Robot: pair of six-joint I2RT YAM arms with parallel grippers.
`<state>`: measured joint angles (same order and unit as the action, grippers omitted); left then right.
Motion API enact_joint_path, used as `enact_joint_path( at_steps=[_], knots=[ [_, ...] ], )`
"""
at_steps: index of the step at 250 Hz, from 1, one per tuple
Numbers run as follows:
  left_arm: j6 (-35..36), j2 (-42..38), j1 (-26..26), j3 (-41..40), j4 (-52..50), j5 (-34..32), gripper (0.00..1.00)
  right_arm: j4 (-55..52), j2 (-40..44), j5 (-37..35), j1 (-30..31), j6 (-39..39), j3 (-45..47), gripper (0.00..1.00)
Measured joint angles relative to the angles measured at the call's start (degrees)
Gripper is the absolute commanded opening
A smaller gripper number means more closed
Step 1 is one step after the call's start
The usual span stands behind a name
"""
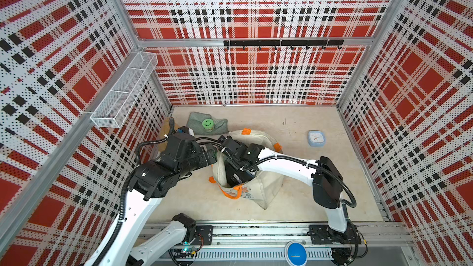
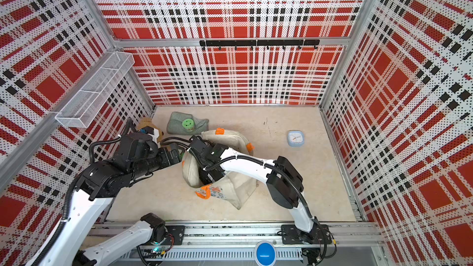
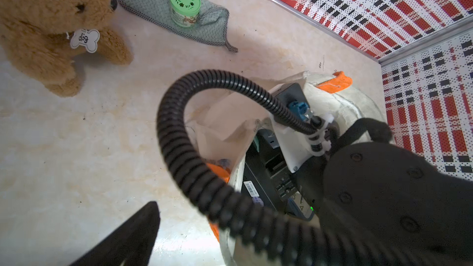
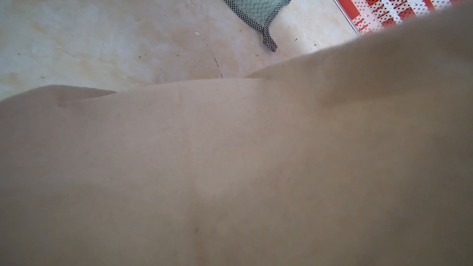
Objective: Take the alarm clock out of the canvas bag
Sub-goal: Pick up the alarm from the canvas bag.
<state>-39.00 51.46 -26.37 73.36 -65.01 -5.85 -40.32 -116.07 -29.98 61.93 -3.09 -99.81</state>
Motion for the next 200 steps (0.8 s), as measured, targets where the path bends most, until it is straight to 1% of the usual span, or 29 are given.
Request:
enact_joint_path(
  at_steps=[12,26,55,110,172,200],
  knots=[
    [0.00,0.02,-0.02,0.02,0.22,0.09,1.00,0.33,-0.02,0.11,-0.04,0.00,0.02,0.48],
    [0.00,0.02,-0.02,0.02,0.35,0.31,0.99,0.48,-0.02,0.13,-0.04,-0.15,0.02,0.43],
    [0.00,0.04,-0.02,0.02,0.48,0.72,0.99,1.03,0.11,-0.28,-0.04,-0.17,0.02,0.36],
    [0.42,1.64,-0.11,0.76,0.87,0.94,0.99,0.48,2.19,1.92,-0.35,-0.50,0.72,0.35],
    [2.89,4.76,-0.74,5.01,1.40,0.92,0.99,-1.53,9.05,8.24,-0.63,-0.96,3.43,0.35],
    [3.56,5.44,-0.83,5.99,2.23,0.90,0.99,-2.27,12.15,12.04,-1.09,-1.01,4.07,0.32]
  ],
)
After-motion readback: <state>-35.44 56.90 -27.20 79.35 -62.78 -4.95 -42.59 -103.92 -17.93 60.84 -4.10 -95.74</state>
